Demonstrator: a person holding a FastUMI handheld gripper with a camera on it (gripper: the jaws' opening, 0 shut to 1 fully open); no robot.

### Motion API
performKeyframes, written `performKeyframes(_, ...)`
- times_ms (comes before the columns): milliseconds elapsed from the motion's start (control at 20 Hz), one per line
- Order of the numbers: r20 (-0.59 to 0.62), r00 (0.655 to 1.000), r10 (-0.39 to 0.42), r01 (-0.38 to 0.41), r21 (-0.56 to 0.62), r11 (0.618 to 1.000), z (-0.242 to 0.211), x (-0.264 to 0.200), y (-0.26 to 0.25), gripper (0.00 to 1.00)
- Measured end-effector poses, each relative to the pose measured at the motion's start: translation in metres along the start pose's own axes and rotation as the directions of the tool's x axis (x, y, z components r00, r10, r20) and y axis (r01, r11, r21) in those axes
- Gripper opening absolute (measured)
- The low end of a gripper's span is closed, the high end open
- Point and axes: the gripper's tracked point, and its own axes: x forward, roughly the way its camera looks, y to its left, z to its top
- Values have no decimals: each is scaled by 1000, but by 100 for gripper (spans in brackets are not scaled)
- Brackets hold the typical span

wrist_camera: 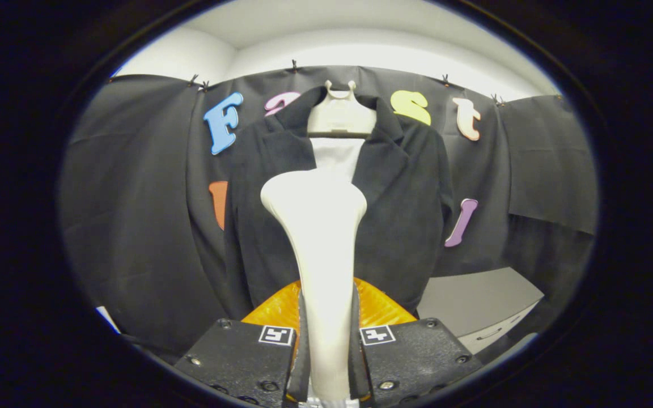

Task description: Iron the clothes twice with a garment steamer, once on the left side and once on the right side.

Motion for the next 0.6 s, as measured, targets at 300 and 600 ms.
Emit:
performKeyframes(300,28,1000,5,-4,-26,1000,38,27,42,30)
performKeyframes(600,27,999,-28,29,-64,998,50,57,65,30)
